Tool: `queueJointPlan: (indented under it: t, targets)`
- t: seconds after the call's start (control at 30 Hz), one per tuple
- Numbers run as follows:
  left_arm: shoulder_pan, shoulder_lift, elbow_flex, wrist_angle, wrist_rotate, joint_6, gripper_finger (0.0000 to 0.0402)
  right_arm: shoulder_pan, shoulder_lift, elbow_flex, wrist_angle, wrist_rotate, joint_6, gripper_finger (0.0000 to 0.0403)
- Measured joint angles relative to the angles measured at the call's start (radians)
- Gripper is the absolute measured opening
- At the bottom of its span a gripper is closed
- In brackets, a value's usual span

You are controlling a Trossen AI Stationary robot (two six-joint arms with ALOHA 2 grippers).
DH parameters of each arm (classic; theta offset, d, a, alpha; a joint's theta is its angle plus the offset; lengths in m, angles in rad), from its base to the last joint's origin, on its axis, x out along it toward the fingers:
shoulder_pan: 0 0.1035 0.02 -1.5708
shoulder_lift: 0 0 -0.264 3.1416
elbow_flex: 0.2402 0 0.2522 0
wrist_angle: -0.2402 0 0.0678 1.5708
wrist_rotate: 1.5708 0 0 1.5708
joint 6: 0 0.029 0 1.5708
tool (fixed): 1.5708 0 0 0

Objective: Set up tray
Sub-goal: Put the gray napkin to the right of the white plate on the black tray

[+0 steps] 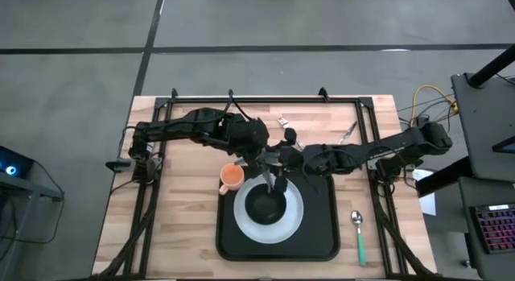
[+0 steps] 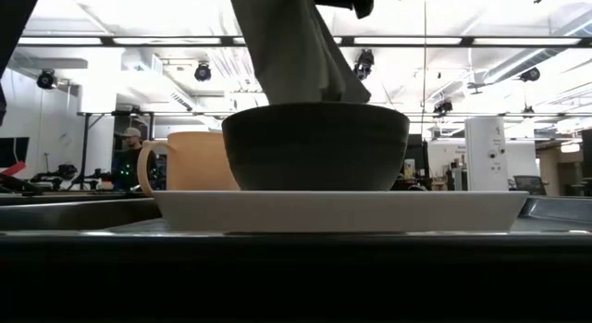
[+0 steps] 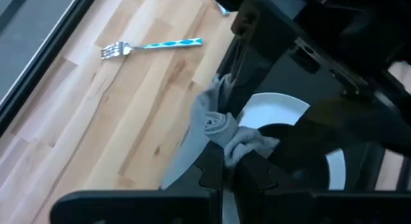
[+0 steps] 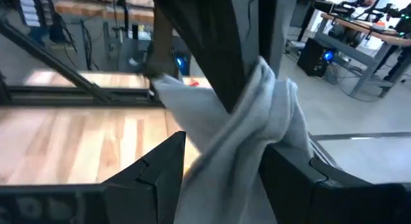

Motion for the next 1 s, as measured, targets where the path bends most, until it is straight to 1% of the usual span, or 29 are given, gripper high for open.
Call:
queueJointPlan:
  t: [0.1, 0.23, 0.3, 0.43, 0.57, 1.0]
  targets:
    - [-0.012, 0.0, -0.002, -0.011, 0.003, -0.008, 0.0, 0.0, -0.009, 0.031, -0.055, 0.002, -0.002, 0.0178]
    - [-0.012, 0.0, -0.002, -0.038, 0.008, -0.044, 0.0, 0.001, -0.07, 0.067, -0.14, 0.002, 0.026, 0.0178]
    - [-0.011, 0.0, -0.002, -0.036, 0.007, -0.045, 0.0, 0.002, -0.093, 0.063, -0.181, 0.007, 0.046, 0.0178]
    - [-0.013, 0.0, -0.003, -0.026, 0.008, -0.045, 0.0, 0.002, -0.092, 0.041, -0.175, -0.005, 0.071, 0.0178]
    - [-0.013, 0.0, -0.004, -0.021, 0.017, -0.045, 0.0, 0.003, -0.079, 0.031, -0.172, -0.007, 0.059, 0.0178]
    - [-0.015, 0.001, -0.011, -0.004, 0.02, -0.045, 0.0, 0.0, -0.075, 0.026, -0.132, -0.023, 0.067, 0.0178]
